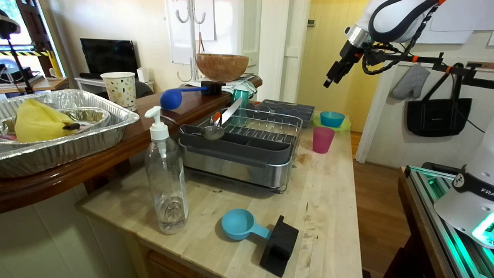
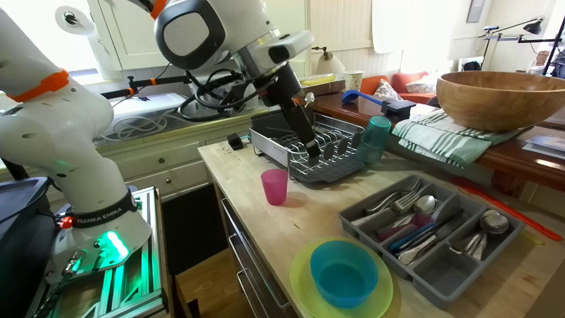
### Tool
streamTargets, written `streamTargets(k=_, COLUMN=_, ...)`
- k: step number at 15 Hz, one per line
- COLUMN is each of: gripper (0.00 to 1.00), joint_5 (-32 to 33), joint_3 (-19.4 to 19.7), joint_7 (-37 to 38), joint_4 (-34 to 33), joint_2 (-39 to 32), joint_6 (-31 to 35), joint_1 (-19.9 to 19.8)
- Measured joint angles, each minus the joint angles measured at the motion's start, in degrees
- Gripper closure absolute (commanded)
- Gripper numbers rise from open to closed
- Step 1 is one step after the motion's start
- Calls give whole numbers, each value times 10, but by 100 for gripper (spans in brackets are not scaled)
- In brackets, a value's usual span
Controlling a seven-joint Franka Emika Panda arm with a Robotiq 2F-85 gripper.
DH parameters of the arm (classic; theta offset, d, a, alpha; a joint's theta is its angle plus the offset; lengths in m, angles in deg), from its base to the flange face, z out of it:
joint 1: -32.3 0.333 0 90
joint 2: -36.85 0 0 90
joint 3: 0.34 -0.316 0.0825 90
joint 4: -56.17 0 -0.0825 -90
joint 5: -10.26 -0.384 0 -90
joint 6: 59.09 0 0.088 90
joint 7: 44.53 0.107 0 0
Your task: Put the cup on the table and put the bowl in the dishes tray
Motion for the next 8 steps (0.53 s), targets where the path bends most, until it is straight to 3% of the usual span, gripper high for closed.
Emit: streamTargets(k=8, gripper=0, joint_5=-58, joint_3=91, joint_7=-50, joint_4=-50, joint_2=-102, joint_6=0, joint_1=-10)
